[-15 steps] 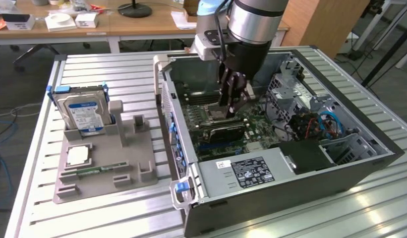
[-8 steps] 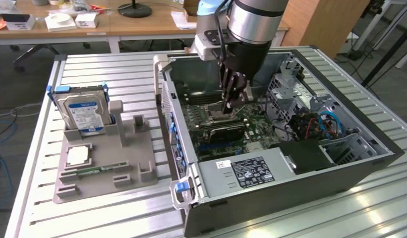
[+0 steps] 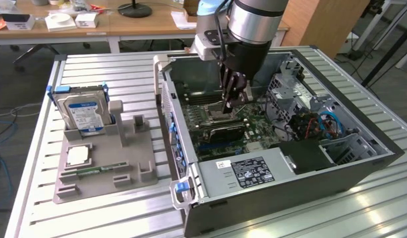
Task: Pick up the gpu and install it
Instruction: 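Press down on the gpu until it lock into place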
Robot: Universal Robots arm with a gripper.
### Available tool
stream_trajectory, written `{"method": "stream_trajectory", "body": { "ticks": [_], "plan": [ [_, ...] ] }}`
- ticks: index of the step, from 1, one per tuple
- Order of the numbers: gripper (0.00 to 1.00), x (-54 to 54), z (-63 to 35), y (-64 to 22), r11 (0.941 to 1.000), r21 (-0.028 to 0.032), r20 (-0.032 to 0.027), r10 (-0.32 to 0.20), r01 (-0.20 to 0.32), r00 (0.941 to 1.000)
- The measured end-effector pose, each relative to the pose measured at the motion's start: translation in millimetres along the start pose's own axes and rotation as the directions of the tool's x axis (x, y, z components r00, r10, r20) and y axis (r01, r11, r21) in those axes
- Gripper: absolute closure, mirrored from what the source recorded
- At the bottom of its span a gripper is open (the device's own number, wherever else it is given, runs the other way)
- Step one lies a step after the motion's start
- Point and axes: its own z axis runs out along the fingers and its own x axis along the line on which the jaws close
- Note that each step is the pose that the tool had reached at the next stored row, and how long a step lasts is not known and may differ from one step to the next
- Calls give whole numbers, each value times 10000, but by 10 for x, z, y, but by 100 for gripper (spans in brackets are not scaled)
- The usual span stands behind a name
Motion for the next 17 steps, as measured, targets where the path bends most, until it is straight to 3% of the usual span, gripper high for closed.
{"method": "stream_trajectory", "body": {
  "ticks": [12, 17],
  "plan": [
    [90, 5, 193, -5, 10000, 0, 0, 0, 0, 10000],
    [90, 5, 206, -5, 10000, -1, -1, -1, 1, 10000]
  ]
}}
